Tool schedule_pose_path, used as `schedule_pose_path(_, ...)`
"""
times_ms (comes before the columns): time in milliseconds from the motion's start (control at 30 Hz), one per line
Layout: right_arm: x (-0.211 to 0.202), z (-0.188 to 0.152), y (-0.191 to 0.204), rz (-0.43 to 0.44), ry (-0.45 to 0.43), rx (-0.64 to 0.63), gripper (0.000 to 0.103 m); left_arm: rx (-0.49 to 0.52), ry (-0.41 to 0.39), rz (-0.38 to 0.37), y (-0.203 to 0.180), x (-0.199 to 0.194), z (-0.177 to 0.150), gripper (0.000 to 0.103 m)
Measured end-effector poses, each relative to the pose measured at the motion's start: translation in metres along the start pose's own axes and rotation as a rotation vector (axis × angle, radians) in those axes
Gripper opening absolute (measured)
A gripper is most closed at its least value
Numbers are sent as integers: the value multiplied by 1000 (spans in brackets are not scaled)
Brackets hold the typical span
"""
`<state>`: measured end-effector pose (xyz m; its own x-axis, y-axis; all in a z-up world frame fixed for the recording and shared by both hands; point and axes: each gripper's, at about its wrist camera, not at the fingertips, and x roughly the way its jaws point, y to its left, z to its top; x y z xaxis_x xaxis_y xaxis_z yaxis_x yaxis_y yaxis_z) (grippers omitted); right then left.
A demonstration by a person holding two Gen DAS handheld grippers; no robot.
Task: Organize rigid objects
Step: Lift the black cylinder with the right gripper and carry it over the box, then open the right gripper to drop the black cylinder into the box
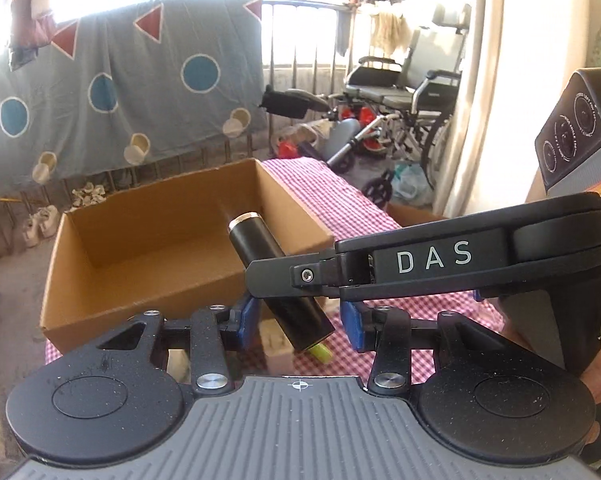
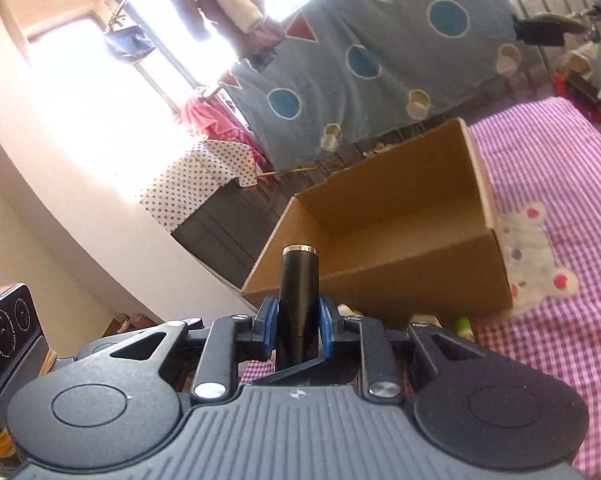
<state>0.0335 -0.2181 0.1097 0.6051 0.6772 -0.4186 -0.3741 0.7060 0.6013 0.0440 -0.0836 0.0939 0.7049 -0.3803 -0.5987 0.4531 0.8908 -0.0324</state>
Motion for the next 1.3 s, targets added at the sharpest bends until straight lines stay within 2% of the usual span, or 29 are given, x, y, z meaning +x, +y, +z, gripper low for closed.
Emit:
schedule_pose_path(100,29,31,9,22,43,-14,24,-29,35,17,24,9,24,43)
schedule_pose_path(233,83,71,-3,80,145,68,24,-57,114,66,60,37,51,43)
schedule_pose_path(333,125,91,-19,95,226,150,24,-88,181,74,90,58,56,43)
schedule_pose_path(600,227,109,-61,46,381,296,24,-143,377,108,153,134,57,43)
schedule_pose_path(800,282,109,-79,-19,429,322,24,-124,463,178,168,168,52,44)
schedule_pose_path(967,315,104,-93,-79,438,342,24,-105,484,224,170,181,50,46)
schedule_pose_path(1067,322,99,-102,-99,459,399,27,-99,485,243,168,183,52,50)
schedule_pose_path(1300,307,101,-105,-44,437,462,30,-103,445,245,168,170,61,52)
